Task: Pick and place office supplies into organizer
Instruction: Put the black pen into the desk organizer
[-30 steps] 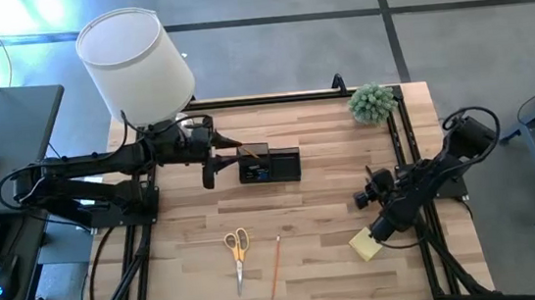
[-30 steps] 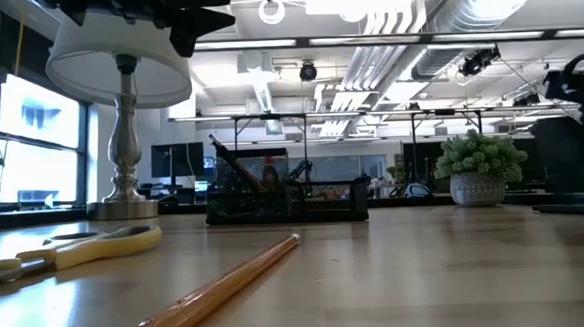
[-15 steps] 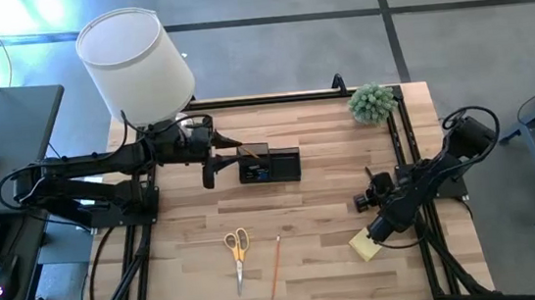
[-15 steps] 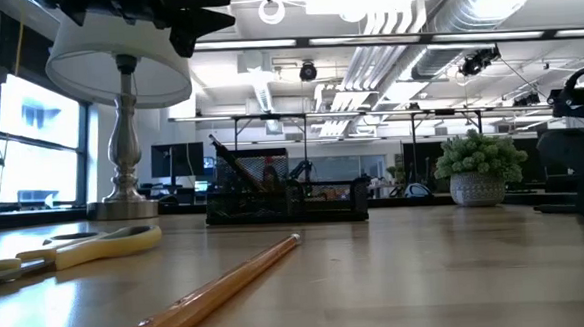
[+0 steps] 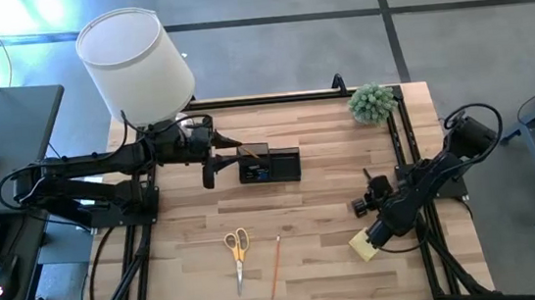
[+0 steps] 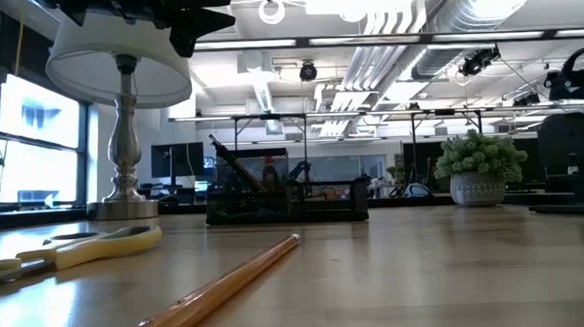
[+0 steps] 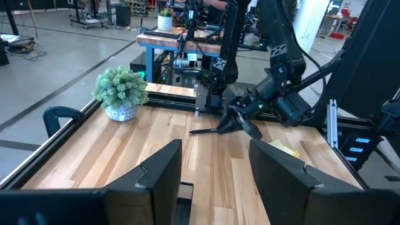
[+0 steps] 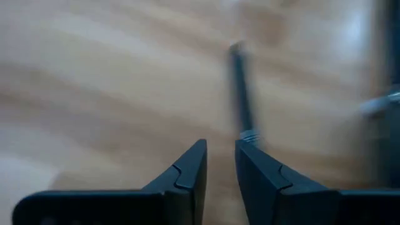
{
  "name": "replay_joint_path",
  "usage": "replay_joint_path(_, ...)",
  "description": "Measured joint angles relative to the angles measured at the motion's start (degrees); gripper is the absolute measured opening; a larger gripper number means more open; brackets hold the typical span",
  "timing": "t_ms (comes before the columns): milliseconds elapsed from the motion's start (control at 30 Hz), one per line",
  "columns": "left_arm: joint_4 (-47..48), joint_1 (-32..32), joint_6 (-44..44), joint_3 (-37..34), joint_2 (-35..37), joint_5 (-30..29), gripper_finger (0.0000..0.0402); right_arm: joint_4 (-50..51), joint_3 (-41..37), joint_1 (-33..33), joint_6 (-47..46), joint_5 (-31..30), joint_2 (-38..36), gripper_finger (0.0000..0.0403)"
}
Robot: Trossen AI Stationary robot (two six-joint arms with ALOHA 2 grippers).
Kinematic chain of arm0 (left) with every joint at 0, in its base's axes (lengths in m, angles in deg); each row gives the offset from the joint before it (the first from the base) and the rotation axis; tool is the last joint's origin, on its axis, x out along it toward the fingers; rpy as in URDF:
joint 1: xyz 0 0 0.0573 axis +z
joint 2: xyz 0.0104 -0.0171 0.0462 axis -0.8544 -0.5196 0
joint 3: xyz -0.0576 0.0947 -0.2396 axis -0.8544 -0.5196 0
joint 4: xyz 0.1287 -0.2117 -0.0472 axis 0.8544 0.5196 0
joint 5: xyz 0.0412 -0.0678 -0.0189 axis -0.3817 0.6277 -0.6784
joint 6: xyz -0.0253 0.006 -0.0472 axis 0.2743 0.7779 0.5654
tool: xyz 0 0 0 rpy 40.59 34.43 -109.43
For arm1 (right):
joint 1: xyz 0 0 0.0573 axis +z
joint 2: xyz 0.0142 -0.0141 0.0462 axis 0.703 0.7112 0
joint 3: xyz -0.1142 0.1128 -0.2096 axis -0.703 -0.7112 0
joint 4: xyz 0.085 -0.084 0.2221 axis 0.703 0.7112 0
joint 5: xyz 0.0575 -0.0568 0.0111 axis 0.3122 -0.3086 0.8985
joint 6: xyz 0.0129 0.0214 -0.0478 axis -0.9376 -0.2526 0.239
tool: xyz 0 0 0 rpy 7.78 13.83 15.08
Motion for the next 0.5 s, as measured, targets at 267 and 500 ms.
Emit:
replay_joint_path(267,0.5,0.0,0.0,0.0,0.0,0.0,0.0177,5.7,1.0,0.0,-2.6,1.7,0.0,0.0078)
replay_joint_path(500,0.9,0.0,-0.1,0.0,0.0,0.0,0.0177,-3.2,-5.3,1.3,-3.2,4.4,-0.2,0.0078)
